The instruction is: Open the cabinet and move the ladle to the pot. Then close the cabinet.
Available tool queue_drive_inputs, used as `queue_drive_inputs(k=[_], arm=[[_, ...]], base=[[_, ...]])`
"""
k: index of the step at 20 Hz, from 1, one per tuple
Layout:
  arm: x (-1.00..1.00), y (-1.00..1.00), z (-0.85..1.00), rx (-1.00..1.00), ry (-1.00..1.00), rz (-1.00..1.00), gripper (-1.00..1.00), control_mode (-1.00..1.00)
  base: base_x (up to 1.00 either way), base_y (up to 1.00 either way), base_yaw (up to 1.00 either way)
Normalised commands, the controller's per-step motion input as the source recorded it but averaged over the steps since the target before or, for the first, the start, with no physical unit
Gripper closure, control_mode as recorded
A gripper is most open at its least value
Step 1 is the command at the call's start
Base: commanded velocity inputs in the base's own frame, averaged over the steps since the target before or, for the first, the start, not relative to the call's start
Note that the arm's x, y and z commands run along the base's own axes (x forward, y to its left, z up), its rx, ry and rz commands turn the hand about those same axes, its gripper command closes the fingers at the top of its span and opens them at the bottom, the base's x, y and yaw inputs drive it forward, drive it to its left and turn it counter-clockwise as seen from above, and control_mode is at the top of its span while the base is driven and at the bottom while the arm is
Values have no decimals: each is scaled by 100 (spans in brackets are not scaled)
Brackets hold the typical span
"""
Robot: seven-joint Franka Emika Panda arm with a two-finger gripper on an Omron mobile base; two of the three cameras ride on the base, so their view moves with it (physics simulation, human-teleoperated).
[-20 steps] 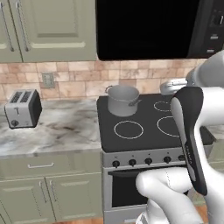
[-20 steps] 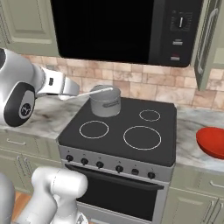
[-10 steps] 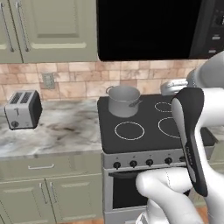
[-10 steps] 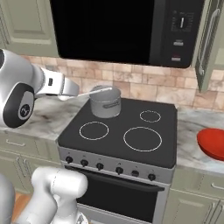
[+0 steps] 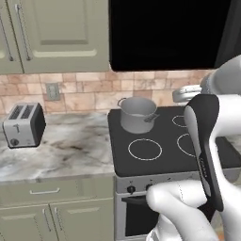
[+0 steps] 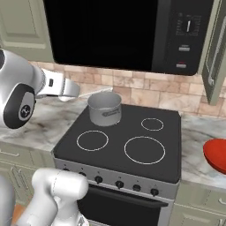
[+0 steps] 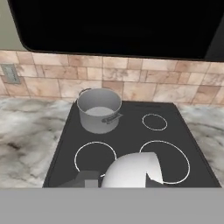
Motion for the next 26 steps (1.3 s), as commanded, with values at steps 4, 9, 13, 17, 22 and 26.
queue_drive_inputs(k=[4, 9, 13, 17, 22, 26], arm=[[0, 0, 0, 0, 0, 0, 100, 100], [0, 0, 0, 0, 0, 0, 100, 100], [0, 0, 0, 0, 0, 0, 100, 100], [0, 0, 0, 0, 0, 0, 100, 100], [0, 0, 0, 0, 0, 0, 100, 100], [0, 0, 0, 0, 0, 0, 100, 100]], base=[[39, 22, 0], [37, 19, 0], [30, 13, 0], [20, 7, 0], [13, 3, 0], [24, 0, 0]])
